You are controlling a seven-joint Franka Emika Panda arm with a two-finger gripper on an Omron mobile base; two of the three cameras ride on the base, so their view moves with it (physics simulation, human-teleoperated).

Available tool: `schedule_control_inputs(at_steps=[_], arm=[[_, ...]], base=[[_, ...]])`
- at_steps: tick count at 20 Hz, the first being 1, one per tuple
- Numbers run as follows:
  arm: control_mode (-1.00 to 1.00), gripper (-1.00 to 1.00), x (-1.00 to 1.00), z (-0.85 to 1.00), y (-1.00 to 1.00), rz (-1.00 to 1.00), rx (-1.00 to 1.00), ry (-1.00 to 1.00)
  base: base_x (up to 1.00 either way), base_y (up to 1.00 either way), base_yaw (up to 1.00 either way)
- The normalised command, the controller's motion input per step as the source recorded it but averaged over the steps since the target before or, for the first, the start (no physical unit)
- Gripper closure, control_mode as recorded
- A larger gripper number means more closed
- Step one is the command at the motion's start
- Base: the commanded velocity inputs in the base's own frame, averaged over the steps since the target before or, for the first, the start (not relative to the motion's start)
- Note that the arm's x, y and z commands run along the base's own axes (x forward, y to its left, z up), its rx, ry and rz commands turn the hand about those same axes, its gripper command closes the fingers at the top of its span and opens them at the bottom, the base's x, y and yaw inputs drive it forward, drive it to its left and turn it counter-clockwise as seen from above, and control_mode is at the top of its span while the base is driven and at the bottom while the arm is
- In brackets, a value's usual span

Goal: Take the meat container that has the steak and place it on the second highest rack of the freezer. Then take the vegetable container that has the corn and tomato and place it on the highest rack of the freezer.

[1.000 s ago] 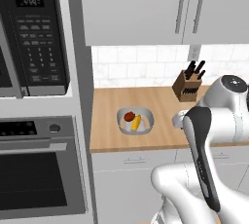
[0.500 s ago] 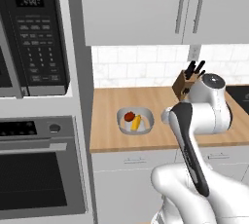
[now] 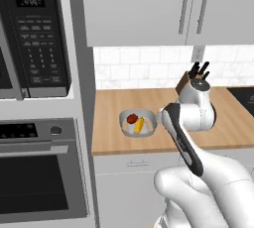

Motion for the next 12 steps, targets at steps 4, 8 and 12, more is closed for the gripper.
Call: schedule_control_inputs(at_steps=[4, 8, 12], arm=[[-1.00, -1.00, 0.18, -0.03, 0.00, 0.00, 0.05, 0.14], [-1.00, -1.00, 0.43, -0.10, 0.18, 0.00, 0.00, 0.16], [-1.00, -1.00, 0.80, -0.39, 0.00, -0.02, 0.02, 0.11]], base=[[0.00, 0.00, 0.00], [0.00, 0.00, 0.00], [0.00, 0.00, 0.00]])
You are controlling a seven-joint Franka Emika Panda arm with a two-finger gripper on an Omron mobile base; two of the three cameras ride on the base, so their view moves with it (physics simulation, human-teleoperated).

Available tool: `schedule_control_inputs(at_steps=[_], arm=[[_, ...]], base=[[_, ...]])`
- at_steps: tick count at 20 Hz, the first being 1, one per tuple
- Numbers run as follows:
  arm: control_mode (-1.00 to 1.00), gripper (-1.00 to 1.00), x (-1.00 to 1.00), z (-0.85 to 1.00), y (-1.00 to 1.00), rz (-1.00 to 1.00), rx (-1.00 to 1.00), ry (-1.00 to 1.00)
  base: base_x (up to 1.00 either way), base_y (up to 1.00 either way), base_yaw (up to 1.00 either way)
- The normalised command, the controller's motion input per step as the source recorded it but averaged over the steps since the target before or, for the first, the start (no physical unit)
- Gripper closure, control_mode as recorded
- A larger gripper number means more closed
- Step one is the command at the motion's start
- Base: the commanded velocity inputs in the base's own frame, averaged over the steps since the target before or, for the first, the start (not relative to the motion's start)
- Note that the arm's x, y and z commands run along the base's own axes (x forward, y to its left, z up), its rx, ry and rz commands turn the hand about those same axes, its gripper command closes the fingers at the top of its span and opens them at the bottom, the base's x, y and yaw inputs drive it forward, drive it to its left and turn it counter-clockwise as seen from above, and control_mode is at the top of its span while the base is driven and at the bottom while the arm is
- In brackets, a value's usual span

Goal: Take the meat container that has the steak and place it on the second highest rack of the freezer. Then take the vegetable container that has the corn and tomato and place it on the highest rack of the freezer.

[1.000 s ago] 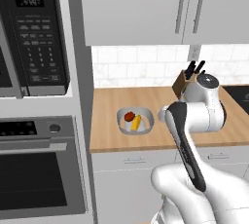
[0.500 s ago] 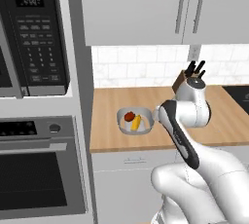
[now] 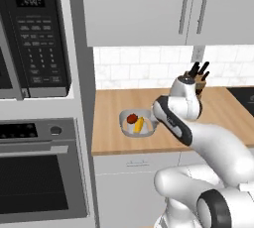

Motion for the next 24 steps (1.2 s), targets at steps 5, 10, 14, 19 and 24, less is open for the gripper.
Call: schedule_control_inputs(at_steps=[5, 10, 14, 19, 24], arm=[[-1.00, -1.00, 0.58, -0.36, 0.00, -0.07, 0.01, 0.13], [-1.00, -1.00, 0.14, -0.01, 0.00, -0.23, 0.00, 0.23], [-1.00, -1.00, 0.03, -0.36, -0.03, -0.14, 0.02, 0.09], [-1.00, -1.00, 0.00, -0.62, -0.02, -0.02, 0.13, -0.02], [-1.00, -1.00, 0.00, -0.53, 0.00, -0.04, 0.12, -0.03]], base=[[0.00, 0.00, 0.00], [0.00, 0.00, 0.00], [0.00, 0.00, 0.00], [0.00, 0.00, 0.00], [0.00, 0.00, 0.00]])
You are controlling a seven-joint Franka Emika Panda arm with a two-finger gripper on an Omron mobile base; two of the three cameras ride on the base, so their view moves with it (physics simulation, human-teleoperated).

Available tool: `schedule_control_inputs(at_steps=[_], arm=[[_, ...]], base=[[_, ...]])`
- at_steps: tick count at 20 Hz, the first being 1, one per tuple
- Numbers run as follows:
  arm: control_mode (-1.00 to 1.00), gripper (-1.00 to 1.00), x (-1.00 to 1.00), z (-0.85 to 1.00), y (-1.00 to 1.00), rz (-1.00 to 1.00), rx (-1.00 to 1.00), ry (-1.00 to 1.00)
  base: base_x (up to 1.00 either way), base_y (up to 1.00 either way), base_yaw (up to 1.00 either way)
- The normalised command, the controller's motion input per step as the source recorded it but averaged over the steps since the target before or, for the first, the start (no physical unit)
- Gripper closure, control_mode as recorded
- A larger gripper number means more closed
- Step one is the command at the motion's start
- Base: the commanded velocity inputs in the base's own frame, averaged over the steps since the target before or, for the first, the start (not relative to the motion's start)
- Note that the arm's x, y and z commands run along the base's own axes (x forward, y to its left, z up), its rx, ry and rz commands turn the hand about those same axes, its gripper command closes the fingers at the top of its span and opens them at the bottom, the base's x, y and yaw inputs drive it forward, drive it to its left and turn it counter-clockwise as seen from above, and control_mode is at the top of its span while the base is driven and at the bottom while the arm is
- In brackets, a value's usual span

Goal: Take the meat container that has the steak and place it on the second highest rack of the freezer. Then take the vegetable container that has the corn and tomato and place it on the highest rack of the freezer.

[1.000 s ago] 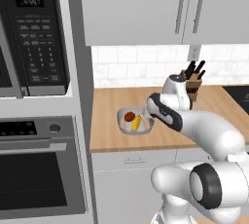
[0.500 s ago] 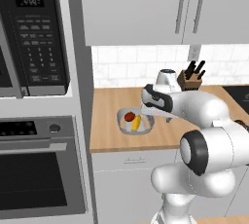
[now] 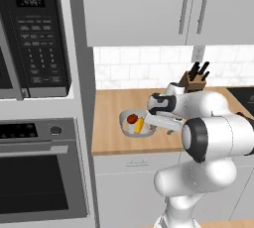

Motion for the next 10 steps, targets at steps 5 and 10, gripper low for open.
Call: schedule_control_inputs(at_steps=[5, 10], arm=[[-1.00, -1.00, 0.08, -0.12, 0.04, -0.03, 0.01, -0.01], [-1.00, -1.00, 0.34, 0.00, 0.15, -0.06, 0.00, 0.00]], base=[[0.00, 0.00, 0.00], [0.00, 0.00, 0.00]])
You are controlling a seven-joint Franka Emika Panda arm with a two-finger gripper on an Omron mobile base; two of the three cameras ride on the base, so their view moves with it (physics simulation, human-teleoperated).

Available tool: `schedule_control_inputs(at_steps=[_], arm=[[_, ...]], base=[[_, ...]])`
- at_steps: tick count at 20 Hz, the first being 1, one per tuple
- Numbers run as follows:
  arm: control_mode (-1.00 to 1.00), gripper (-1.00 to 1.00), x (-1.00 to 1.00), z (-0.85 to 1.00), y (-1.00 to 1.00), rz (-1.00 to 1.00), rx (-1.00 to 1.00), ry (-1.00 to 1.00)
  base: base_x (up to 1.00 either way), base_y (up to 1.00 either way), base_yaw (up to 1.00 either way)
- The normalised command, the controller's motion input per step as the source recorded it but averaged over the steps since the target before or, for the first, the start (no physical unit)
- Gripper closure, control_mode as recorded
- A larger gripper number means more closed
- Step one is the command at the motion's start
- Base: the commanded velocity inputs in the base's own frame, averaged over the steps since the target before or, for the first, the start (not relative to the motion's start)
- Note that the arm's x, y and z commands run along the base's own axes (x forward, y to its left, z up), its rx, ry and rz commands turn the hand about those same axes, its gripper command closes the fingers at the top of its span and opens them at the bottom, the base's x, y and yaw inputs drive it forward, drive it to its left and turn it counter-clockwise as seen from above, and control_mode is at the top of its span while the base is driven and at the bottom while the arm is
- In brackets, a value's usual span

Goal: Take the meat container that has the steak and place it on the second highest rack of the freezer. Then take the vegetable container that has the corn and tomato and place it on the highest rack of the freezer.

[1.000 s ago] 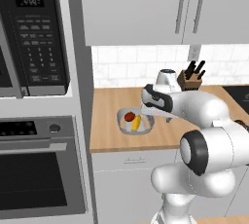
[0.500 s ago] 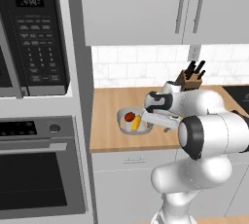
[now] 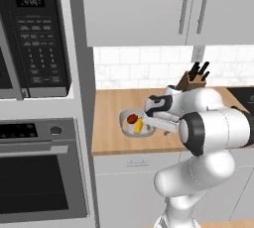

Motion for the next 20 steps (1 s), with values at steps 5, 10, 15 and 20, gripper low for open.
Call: schedule_control_inputs(at_steps=[5, 10, 15, 20], arm=[[-1.00, -1.00, 0.25, -0.17, 0.06, -0.08, 0.00, 0.00], [-1.00, -1.00, 0.10, -0.26, 0.00, -0.06, 0.00, 0.00], [-1.00, -1.00, 0.01, -0.38, 0.00, -0.03, 0.00, 0.00], [-1.00, -1.00, 0.02, -0.31, 0.00, -0.02, 0.00, 0.00]], base=[[0.00, 0.00, 0.00], [0.00, 0.00, 0.00], [0.00, 0.00, 0.00], [0.00, 0.00, 0.00]])
